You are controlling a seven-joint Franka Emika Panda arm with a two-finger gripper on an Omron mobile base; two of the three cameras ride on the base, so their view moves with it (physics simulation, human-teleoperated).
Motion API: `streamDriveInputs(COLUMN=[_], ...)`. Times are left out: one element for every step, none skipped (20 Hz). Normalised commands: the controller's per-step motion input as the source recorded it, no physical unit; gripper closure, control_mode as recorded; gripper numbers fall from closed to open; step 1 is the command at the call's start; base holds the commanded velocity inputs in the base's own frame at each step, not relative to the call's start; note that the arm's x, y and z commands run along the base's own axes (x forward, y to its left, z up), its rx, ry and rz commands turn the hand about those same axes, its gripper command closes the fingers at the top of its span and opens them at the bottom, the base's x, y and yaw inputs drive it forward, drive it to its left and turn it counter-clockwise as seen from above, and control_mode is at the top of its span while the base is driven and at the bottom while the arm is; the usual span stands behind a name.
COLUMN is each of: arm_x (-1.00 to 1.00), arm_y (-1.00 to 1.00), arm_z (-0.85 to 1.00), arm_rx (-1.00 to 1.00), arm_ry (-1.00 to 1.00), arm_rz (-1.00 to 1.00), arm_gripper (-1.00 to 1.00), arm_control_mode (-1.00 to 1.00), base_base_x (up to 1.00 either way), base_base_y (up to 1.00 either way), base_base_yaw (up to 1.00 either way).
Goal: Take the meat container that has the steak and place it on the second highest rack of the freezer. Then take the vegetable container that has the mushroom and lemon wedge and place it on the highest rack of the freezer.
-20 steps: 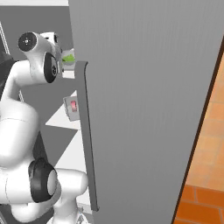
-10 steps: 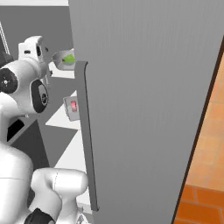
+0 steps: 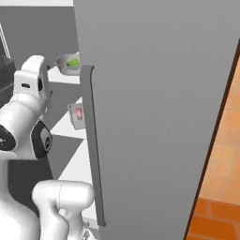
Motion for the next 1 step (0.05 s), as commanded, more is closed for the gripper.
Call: streamDriveInputs(arm_x=[-1.00], arm_y=[-0.31], arm_z=[0.00], arm_rx=[0.13], arm_ry=[-0.08], arm_rz=[0.00], arm_gripper=[-1.00], arm_control_mode=[-1.00], base_base_x=[0.00], base_base_y=[0.00], base_base_yaw=[0.00])
